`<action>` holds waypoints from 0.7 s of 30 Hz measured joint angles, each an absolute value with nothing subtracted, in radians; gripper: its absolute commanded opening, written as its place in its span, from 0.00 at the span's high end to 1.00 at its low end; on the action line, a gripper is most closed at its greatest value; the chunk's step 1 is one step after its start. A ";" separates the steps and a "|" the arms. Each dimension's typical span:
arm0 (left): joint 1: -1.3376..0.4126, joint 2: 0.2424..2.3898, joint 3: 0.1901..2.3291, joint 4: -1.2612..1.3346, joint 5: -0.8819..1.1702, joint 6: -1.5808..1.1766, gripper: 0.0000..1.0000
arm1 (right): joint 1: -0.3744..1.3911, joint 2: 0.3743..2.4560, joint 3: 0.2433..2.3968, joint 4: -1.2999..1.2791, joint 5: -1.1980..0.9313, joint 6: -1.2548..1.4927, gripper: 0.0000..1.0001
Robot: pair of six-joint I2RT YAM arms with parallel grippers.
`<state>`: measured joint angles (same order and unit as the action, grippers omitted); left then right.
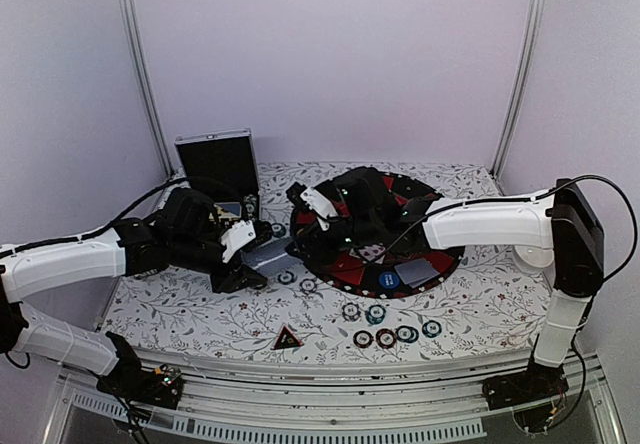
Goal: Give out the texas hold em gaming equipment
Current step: Pick up the poker card from the face-down deck piles.
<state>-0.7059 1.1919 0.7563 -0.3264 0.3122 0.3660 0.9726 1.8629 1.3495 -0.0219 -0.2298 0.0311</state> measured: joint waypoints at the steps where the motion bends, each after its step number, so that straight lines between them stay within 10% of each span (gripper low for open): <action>1: -0.706 1.192 0.756 -0.326 0.312 0.366 0.54 | 0.972 1.859 1.349 -0.028 -0.239 0.034 0.64; 7: -0.706 1.192 0.756 -0.327 0.310 0.366 0.54 | 0.971 1.854 1.363 -0.062 -0.275 0.027 0.96; 21: -0.706 1.192 0.756 -0.326 0.305 0.366 0.54 | 0.955 1.845 1.381 -0.105 -0.355 0.036 0.98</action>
<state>-0.7055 1.1919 0.7563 -0.3264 0.3054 0.3660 0.9550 1.8446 1.3811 -0.1055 -0.3553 0.0357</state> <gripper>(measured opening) 0.461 0.029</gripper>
